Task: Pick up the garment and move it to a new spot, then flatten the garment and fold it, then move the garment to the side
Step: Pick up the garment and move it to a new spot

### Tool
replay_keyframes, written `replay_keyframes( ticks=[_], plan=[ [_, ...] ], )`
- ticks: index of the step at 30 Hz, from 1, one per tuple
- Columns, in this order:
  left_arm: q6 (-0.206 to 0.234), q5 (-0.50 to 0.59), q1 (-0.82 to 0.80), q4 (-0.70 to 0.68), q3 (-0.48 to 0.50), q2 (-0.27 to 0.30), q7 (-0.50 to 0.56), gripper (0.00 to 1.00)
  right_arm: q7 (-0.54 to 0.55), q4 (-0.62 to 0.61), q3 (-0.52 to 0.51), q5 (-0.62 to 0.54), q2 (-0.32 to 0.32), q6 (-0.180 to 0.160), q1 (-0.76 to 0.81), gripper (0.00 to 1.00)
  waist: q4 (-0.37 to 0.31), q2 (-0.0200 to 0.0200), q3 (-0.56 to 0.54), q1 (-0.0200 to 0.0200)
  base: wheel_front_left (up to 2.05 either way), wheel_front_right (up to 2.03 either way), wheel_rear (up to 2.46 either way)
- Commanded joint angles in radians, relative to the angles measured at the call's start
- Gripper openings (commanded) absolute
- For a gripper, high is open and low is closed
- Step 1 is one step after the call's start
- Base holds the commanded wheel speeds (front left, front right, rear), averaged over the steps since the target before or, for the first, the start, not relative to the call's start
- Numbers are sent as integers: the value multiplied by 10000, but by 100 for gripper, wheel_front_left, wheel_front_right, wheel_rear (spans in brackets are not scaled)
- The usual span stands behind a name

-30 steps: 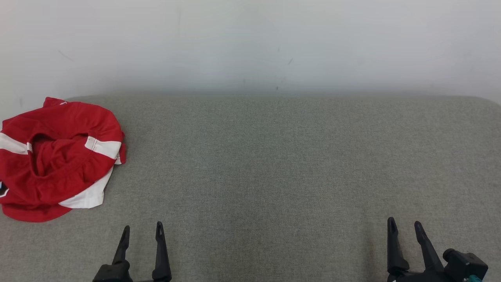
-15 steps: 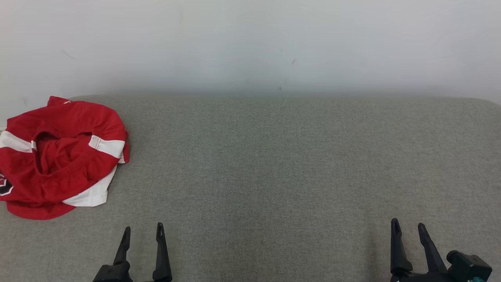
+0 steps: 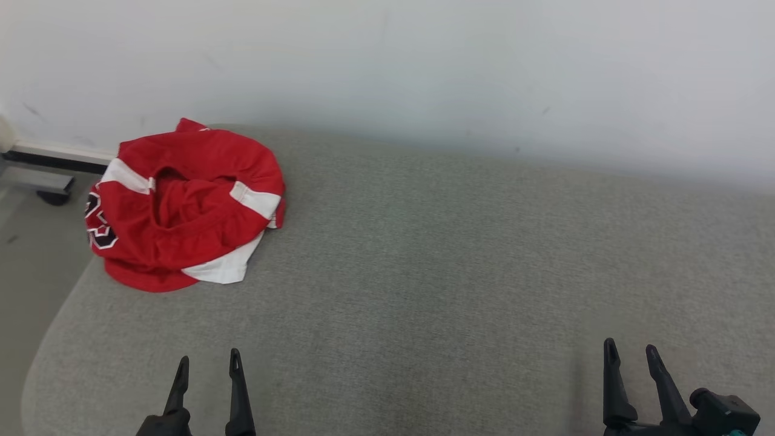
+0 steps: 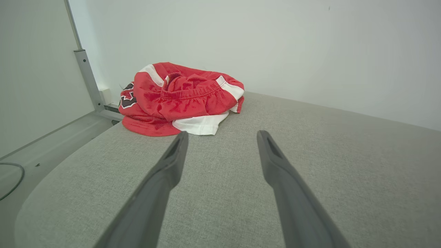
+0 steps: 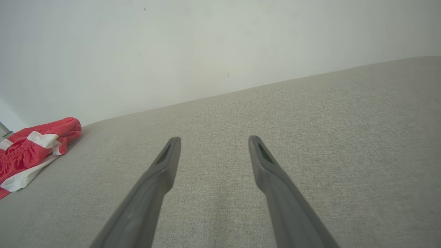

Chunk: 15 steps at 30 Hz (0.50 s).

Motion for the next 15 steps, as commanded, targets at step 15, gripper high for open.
replay_keyframes(
  ticks=[15],
  plan=[
    [-54, 165, 252, 73, 223, 34, -33, 100, -9, -270, 232, -1212, -20, -17, 255, 100, 2742, -1, -375, 0, 0, 0, 0]
  ],
)
